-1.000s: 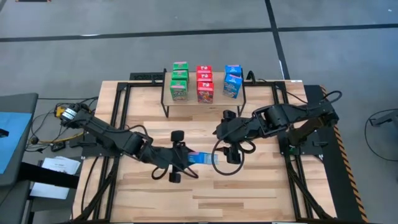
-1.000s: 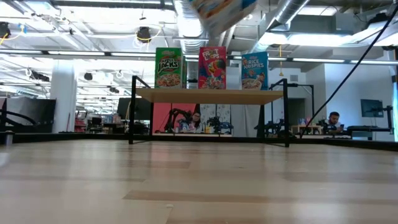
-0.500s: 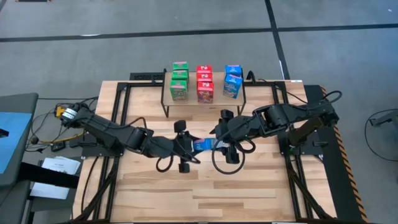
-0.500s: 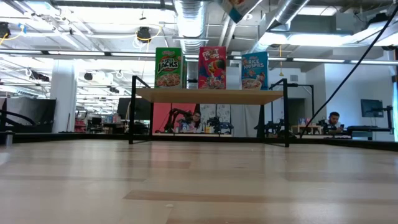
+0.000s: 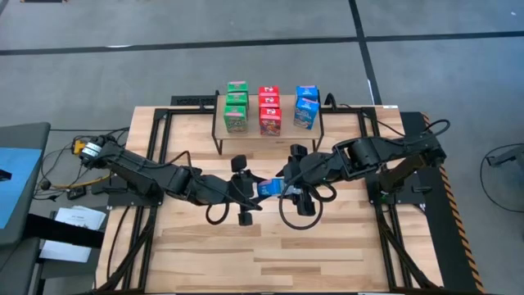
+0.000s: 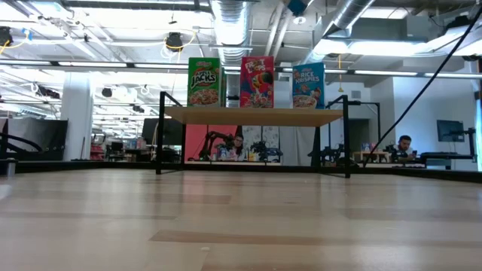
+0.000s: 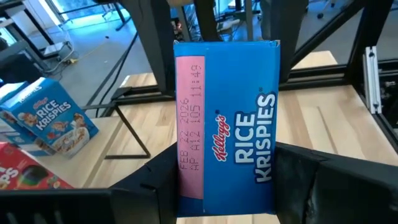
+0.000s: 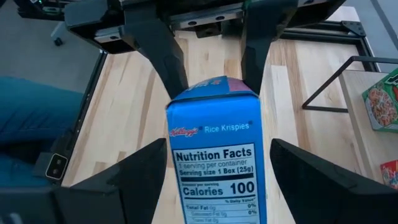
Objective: Stack cereal on shelf
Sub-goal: Put the blue cereal box on the shelf aligned with the other blue cereal boxes
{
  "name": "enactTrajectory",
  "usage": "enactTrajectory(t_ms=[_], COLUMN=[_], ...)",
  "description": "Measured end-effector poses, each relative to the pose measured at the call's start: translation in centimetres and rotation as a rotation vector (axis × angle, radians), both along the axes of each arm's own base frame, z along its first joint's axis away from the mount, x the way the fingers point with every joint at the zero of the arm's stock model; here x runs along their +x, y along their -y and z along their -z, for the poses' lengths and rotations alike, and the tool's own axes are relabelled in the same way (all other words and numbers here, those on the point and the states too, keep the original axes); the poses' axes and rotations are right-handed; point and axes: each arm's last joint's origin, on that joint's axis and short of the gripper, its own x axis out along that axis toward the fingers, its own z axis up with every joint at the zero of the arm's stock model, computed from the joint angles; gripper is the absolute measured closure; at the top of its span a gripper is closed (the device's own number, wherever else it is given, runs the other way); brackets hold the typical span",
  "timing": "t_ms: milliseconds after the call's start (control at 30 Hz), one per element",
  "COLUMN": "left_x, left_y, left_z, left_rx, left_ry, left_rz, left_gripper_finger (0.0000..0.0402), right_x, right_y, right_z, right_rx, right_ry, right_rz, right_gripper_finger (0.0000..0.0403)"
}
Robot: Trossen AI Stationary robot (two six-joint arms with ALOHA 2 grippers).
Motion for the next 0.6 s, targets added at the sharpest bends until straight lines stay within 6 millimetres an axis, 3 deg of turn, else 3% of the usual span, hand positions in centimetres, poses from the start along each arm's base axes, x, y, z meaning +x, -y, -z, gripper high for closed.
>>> enactTrajectory(t_ms=[600], left_x=[0.11], left_y=[0.21], left_z=[-0.2], left_rx=[-0.009], left_ry=[0.013], left_rz=[0.073], left_gripper_finger=[0.0229], right_x=[0.02], right_y=[-0.06], right_z=[-0.04], right_rx=[0.006], right_ry=[0.004], right_rz=[-0.006], right_gripper_finger=[0.0165])
